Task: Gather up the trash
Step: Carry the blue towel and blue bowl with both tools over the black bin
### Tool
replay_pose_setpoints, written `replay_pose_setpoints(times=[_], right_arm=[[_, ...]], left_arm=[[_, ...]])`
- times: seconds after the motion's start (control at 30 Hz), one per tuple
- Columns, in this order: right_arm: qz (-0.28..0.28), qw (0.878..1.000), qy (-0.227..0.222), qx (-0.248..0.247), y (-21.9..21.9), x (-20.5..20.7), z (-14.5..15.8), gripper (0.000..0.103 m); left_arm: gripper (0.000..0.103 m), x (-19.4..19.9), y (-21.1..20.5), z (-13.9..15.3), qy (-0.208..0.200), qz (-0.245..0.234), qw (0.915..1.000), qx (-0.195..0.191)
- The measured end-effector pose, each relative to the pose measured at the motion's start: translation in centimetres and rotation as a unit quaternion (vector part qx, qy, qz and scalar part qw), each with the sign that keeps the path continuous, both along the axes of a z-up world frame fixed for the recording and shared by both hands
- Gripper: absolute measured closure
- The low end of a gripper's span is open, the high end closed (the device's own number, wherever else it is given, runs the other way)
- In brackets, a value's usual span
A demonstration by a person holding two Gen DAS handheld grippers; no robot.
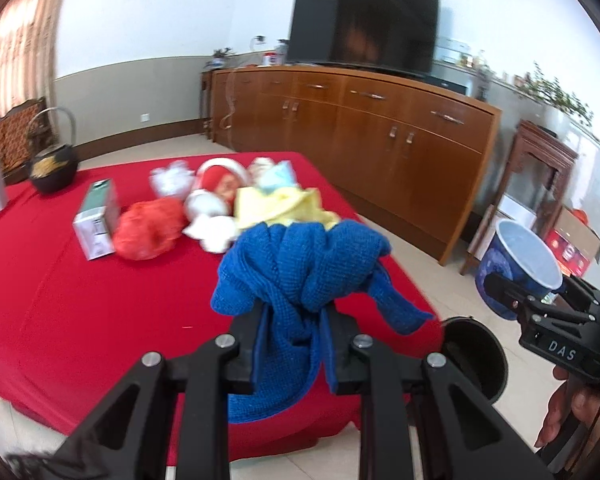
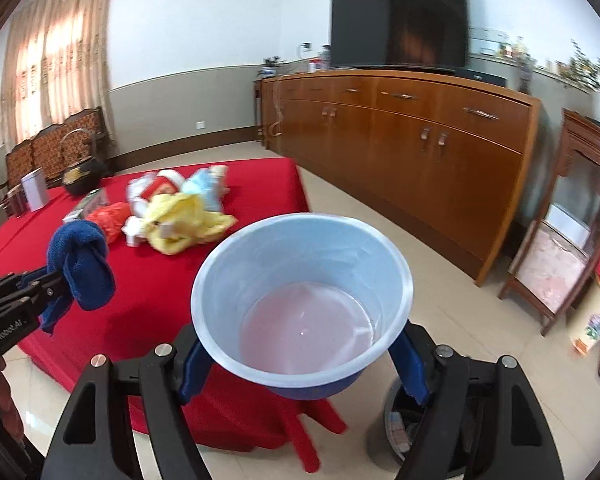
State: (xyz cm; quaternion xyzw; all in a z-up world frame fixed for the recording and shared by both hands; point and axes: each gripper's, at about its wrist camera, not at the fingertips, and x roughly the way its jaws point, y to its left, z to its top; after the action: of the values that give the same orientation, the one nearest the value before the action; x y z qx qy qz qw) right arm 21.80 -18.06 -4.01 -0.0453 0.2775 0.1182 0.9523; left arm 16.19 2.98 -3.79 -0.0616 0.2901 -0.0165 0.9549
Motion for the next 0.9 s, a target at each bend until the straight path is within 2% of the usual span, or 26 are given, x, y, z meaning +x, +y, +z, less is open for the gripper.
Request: replay_pose_setpoints(times=[0.4,0.67,0.9], right_arm=[[-0.074,0.997,0.013,-0.005,-11.0,-1.0,-0.7,0.025],[-0.091,0.994,0.049,-0.034,-17.6,-1.0,-3.2,0.025],[-0.084,0.991,0.09,-0.056,-21.8,-0.1,-6.8,0.025]], left_arm=[[0.079,1.7,-10.7,-0.6,0.014,-0.09,0.9958,0.011],[0.079,2.7,-17.3,-2.5,0.043,-0.15,0.9875,0.024],[0.079,3.6,-22.1,-5.2,0.079,-0.187,0.9789,0.027]])
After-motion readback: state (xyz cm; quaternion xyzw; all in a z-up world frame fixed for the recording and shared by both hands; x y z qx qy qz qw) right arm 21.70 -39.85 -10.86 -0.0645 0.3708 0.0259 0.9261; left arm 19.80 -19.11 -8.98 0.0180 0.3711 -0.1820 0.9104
